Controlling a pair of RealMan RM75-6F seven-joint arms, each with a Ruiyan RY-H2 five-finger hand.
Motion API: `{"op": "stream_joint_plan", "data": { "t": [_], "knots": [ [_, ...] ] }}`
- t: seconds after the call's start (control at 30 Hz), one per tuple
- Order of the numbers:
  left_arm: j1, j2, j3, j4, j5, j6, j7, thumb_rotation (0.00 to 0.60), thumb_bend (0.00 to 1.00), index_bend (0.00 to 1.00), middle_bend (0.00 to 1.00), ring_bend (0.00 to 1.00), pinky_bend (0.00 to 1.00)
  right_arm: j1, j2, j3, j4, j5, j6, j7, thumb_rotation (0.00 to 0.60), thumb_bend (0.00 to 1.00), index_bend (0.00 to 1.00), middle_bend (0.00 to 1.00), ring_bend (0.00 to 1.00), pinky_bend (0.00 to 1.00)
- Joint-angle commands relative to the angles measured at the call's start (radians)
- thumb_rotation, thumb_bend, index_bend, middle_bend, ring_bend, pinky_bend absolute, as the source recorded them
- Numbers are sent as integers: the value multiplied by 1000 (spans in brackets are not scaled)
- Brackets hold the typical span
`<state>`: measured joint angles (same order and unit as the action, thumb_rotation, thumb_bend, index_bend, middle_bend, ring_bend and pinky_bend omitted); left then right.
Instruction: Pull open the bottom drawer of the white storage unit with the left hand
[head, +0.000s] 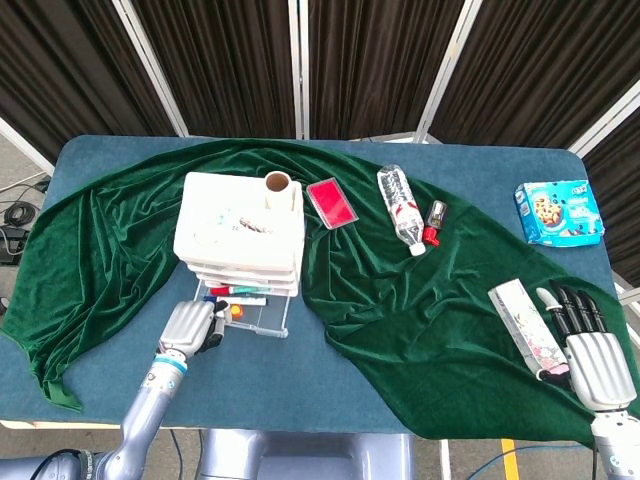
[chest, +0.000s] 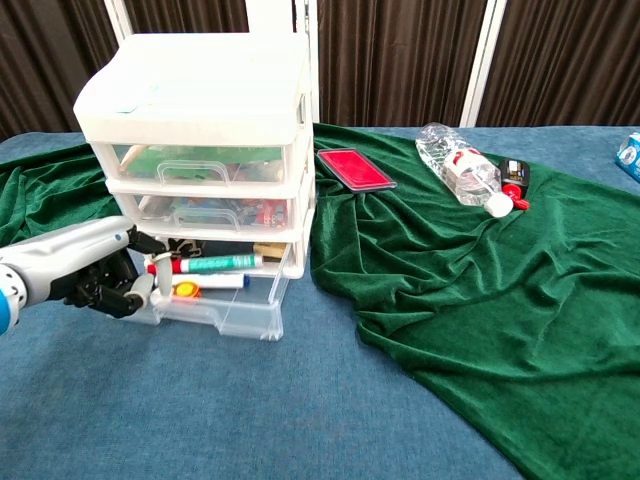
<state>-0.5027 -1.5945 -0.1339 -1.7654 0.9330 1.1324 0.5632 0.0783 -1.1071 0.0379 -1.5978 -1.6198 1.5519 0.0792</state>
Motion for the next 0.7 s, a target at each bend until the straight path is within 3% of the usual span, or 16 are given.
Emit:
{"op": "stream_joint_plan", "data": {
  "t": [0.03, 0.37, 0.6, 0.7],
  "knots": [
    [9, 18, 21, -27, 13, 11, -7, 600, 732, 500, 914, 879, 816, 0, 2, 0, -2, 0, -1, 2, 600, 60, 0, 0, 0, 0],
    [20, 57, 69, -78, 44, 23, -19, 600, 732, 487, 913, 879, 816, -2, 5, -1, -8, -3, 4, 1, 600, 60, 0, 0, 0, 0],
    [30, 60, 78, -80, 81, 37, -50, 600, 733, 346, 913, 879, 816, -2, 5, -2, -7, -5, 3, 0, 600, 60, 0, 0, 0, 0],
    [32, 65, 77, -82, 95, 40, -68, 600, 732, 229, 913, 879, 816, -2, 4, -2, -7, -5, 2, -1, 600, 60, 0, 0, 0, 0]
  ]
}}
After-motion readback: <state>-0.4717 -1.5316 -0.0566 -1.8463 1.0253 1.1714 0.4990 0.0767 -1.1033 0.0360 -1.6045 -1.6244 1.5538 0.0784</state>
